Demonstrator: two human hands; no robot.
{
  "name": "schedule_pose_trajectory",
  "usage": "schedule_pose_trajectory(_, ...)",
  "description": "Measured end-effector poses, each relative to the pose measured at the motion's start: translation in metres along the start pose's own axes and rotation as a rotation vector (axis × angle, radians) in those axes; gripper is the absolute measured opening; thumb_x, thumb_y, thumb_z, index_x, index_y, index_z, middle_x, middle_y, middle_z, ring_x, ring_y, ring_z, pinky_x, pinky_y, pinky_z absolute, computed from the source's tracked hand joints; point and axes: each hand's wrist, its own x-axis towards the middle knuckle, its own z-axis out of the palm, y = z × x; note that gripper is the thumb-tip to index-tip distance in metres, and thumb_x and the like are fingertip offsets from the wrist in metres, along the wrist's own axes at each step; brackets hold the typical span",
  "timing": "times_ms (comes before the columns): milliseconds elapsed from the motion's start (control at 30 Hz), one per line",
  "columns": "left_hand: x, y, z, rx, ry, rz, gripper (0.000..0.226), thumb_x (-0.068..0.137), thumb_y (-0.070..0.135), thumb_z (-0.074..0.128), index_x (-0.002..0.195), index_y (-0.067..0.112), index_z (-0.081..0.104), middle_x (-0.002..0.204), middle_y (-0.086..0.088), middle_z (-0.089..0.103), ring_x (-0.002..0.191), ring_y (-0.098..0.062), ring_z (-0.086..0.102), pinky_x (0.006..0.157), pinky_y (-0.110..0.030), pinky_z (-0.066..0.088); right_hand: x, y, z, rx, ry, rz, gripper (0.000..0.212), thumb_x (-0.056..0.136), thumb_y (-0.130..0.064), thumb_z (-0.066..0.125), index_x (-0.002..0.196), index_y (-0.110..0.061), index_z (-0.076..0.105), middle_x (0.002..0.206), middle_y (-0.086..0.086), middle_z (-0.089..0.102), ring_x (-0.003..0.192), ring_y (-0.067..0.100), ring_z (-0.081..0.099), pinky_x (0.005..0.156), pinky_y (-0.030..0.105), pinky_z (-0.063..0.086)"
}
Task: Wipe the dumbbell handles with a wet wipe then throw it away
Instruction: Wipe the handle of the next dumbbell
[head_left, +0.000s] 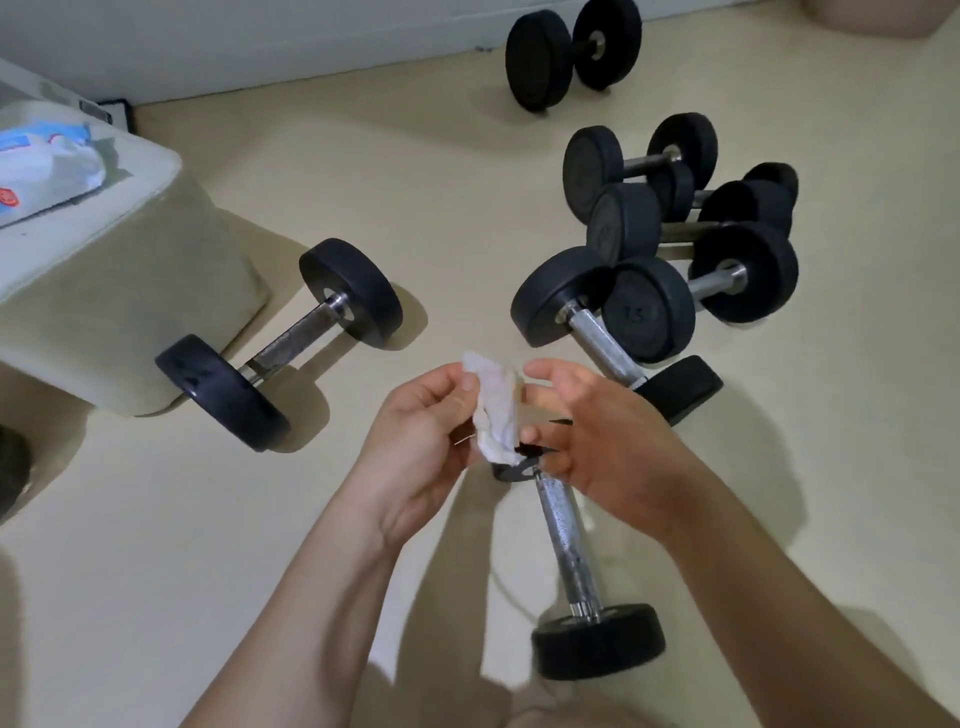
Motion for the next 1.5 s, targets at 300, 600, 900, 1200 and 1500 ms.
schedule_pose_trajectory(300, 0.060, 0.049, 0.032, 0.302, -0.449, -0.056, 0.017, 0.092, -0.002, 0.053, 0.090, 0.005, 0.068, 0.078, -0.012, 0.070, 0.058, -0.013, 0.063, 0.059, -0.021, 0.055, -0.015, -0.030, -0.010, -0.337, 0.327, -0.167, 0.019, 0.079, -0.016, 0.069, 0.096, -0.009, 0.074, 0.075, 0.013, 0.055, 0.061, 0.021, 0.029, 0.054, 0.028, 0.023)
schedule_pose_trajectory(600, 0.065, -0.009, 0.032, 0.376, -0.656, -0.279, 0.014, 0.085, -0.005, 0.060, 0.090, 0.005, 0.067, 0.071, -0.007, 0.069, 0.063, -0.014, 0.066, 0.062, -0.021, 0.055, -0.055, -0.019, -0.014, -0.215, 0.494, 0.031, 0.006, 0.094, -0.011, 0.054, 0.097, -0.015, 0.057, 0.088, 0.009, 0.069, 0.077, 0.020, 0.066, 0.053, 0.021, 0.047)
schedule_pose_trajectory(900, 0.021, -0.070, 0.046, 0.431, -0.233, -0.164, 0.012, 0.074, -0.009, 0.059, 0.079, 0.000, 0.066, 0.060, -0.009, 0.062, 0.055, -0.018, 0.054, 0.055, -0.026, 0.044, -0.059, 0.029, -0.074, 0.196, 0.413, 0.017, 0.017, 0.086, -0.008, 0.058, 0.093, -0.009, 0.073, 0.084, 0.007, 0.065, 0.069, 0.015, 0.058, 0.057, 0.021, 0.045)
schedule_pose_trajectory(1200, -0.047, -0.137, 0.044, 0.785, 0.072, -0.001, 0.025, 0.084, 0.013, 0.066, 0.067, 0.030, 0.074, 0.070, 0.002, 0.069, 0.063, -0.009, 0.058, 0.067, -0.020, 0.045, -0.033, 0.093, -0.097, -0.471, 0.386, -0.080, 0.014, 0.086, -0.008, 0.065, 0.091, -0.016, 0.076, 0.090, -0.005, 0.073, 0.077, 0.000, 0.064, 0.073, 0.012, 0.046)
schedule_pose_trajectory(1500, -0.085, -0.171, 0.046, 1.044, -0.036, 0.100, 0.036, 0.072, 0.051, 0.069, 0.107, 0.049, 0.060, 0.091, 0.014, 0.048, 0.088, 0.000, 0.047, 0.074, -0.012, 0.037, 0.002, 0.124, -0.099, -0.944, 0.396, -0.381, 0.008, 0.078, -0.006, 0.070, 0.076, -0.014, 0.069, 0.083, -0.002, 0.054, 0.070, 0.000, 0.052, 0.068, 0.010, 0.042)
